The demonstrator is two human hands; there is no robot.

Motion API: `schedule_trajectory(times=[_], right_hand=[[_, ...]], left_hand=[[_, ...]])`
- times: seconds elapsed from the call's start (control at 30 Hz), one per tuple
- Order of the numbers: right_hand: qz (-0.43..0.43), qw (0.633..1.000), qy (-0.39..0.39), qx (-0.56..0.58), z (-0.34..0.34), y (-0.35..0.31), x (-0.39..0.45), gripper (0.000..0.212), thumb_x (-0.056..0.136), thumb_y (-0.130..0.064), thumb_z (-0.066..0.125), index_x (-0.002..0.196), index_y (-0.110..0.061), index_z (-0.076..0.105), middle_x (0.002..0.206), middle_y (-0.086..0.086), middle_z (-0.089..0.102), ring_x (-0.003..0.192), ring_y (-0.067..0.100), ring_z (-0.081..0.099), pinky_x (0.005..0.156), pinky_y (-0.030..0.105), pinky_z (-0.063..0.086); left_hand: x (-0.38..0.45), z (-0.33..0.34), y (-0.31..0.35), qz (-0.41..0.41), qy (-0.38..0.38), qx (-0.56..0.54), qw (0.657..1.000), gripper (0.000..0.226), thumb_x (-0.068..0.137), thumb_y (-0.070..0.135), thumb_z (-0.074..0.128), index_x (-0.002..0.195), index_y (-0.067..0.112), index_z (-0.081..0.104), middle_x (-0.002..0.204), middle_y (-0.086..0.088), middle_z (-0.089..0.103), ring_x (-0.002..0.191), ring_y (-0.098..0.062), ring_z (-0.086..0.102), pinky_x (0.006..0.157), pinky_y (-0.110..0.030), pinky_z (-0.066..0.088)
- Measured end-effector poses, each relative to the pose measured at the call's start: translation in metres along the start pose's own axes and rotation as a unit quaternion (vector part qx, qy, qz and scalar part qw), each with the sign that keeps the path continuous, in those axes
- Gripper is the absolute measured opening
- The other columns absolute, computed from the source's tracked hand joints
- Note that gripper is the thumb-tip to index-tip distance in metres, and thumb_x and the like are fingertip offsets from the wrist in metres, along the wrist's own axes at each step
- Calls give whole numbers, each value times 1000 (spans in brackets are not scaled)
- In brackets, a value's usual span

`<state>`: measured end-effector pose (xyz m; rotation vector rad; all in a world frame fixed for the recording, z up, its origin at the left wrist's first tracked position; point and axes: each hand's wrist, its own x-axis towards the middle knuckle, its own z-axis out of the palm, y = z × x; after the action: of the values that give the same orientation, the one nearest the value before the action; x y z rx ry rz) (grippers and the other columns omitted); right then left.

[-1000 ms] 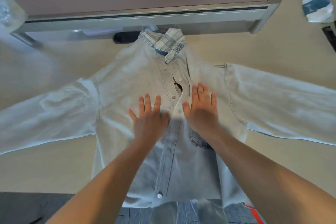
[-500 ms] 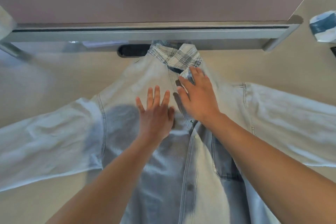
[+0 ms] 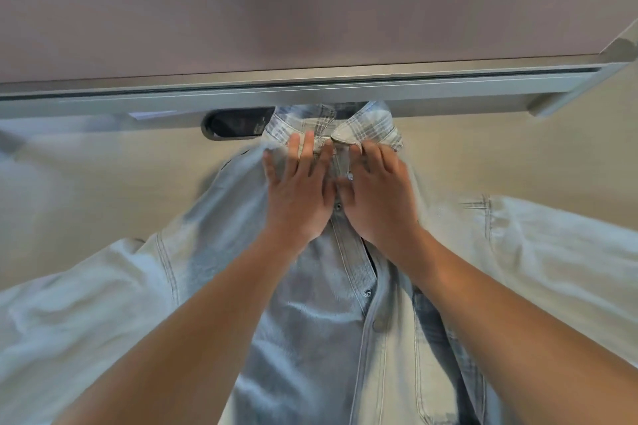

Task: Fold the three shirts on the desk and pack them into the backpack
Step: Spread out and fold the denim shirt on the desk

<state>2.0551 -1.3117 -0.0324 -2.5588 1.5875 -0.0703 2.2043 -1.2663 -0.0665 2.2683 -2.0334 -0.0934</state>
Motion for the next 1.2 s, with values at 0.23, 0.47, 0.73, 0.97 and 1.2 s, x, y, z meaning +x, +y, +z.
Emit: schedule_trajectory(times=[0.23,0.47,0.73,0.97,1.2], right_hand=[[24,986,27,161,-25,-13,6,62,106,-41,36,155,-4,43,156,14,45,143,32,38,121,45,34],[45,972,-25,229,-25,-32,26,52,108,-35,41,147,-2,52,160,13,43,149,29,33,125,38,25],[58,947,-6,317,-31,-14,-29,47,106,-26,50,152,-18,52,167,9,35,154,27,34,122,46,36],[93,966,57,233,-35,-46,-156,38,103,-31,54,136,-17,66,148,11,55,137,32,51,110,50,44],[123,974,36,188,-2,-78,-212,40,99,-35,59,135,-21,69,161,17,42,149,42,39,116,58,40]], left_hand=[[1,1,0,-3,11,-26,1000,66,109,47,10,166,15,13,174,-8,9,161,-27,2,126,-62,6],[2,3,-12,26,9,-86,996,66,105,39,34,163,9,24,173,-11,14,161,-24,2,128,-56,7],[-26,-9,-26,58,4,-152,987,50,99,16,48,147,2,43,165,-16,31,157,-34,20,122,-60,25],[-52,-28,-3,86,-61,-154,982,51,103,26,45,153,23,45,165,-10,32,158,-30,18,124,-62,15],[-30,-38,18,-15,-116,-345,931,43,97,26,51,138,30,65,160,-4,39,156,-21,17,122,-50,-18]])
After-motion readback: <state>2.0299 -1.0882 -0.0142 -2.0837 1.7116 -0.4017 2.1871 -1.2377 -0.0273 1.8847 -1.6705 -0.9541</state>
